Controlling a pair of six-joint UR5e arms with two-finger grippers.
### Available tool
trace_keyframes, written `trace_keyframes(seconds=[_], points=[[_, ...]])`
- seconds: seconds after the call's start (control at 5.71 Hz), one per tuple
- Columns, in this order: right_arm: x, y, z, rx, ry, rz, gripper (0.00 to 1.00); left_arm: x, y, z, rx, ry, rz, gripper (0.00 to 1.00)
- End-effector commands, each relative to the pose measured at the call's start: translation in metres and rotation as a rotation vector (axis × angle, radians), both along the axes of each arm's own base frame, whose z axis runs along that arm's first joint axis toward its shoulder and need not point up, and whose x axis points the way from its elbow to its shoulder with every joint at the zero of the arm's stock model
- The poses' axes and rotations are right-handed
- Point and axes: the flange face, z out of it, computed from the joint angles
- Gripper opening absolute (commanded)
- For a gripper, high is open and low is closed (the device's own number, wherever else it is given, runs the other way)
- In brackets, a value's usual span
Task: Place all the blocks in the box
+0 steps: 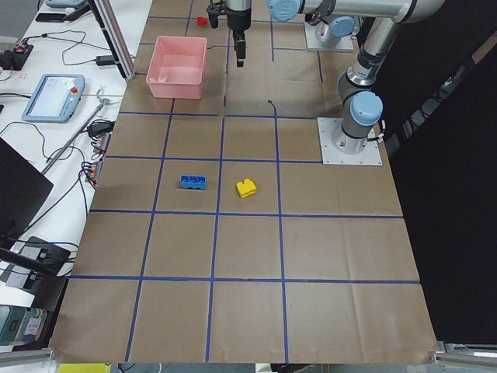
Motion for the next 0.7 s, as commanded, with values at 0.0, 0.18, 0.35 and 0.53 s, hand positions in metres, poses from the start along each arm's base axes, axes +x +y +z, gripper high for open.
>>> trace_keyframes(seconds=[0.0,0.18,0.35,0.53], points=[[-0.019,-0.010,0.009,-0.026,0.006,0.030,1.00,0.098,-0.004,-0.032,0.075,0.016,0.162,1.00],[-0.055,-0.021,0.021,-0.054,0.009,0.029,1.00,0.132,-0.001,-0.057,0.079,0.036,0.091,1.00],[-0.106,-0.030,0.023,-0.055,0.011,-0.021,1.00,0.157,0.006,-0.080,0.067,0.037,0.131,1.00],[-0.156,-0.036,0.017,-0.045,0.000,0.039,1.00,0.189,0.016,-0.108,0.105,0.060,0.152,1.00]])
